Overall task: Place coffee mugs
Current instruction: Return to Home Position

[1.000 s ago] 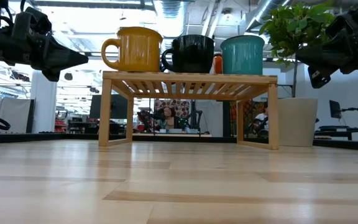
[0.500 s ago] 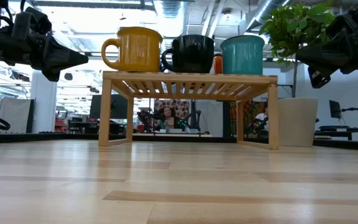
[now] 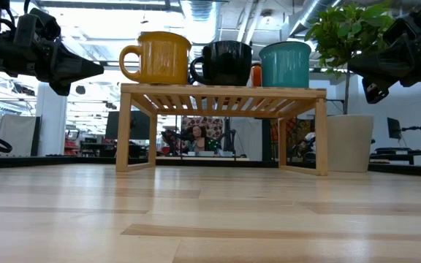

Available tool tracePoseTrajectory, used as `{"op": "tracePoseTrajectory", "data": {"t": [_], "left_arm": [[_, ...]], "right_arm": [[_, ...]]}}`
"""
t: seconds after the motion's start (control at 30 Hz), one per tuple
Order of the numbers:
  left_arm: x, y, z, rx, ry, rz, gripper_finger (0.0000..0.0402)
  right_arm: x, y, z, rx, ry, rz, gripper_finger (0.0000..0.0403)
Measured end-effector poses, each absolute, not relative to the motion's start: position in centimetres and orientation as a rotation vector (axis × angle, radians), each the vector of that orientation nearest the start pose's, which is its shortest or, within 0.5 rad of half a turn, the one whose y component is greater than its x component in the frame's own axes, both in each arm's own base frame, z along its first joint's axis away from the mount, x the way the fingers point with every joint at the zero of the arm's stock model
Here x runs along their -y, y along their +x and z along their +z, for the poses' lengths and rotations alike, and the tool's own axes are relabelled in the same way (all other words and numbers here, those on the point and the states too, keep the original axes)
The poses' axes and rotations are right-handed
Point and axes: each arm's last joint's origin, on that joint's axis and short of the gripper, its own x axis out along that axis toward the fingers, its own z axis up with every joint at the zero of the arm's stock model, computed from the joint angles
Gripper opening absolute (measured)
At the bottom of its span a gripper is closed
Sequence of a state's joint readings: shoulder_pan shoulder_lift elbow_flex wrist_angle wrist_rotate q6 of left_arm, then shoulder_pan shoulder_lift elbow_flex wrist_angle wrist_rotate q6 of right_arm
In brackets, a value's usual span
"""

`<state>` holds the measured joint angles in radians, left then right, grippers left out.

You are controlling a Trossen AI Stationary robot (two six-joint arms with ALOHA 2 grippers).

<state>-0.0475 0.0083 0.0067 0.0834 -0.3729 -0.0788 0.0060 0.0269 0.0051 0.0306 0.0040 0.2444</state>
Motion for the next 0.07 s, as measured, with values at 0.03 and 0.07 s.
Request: {"op": "tracePoseTrajectory", "data": {"t": [0.03, 0.07], "left_arm": [[-0.60, 9.59, 17.30, 0.093, -0.095, 0.322, 0.0000], [-0.60, 9.59, 17.30, 0.093, -0.095, 0.322, 0.0000]], "right_arm": [[-0.05, 9.90, 16.61, 0.009, 0.244, 0.003, 0.0060], [-0.05, 9.90, 16.61, 0.008, 0.245, 0.003, 0.0060]]}}
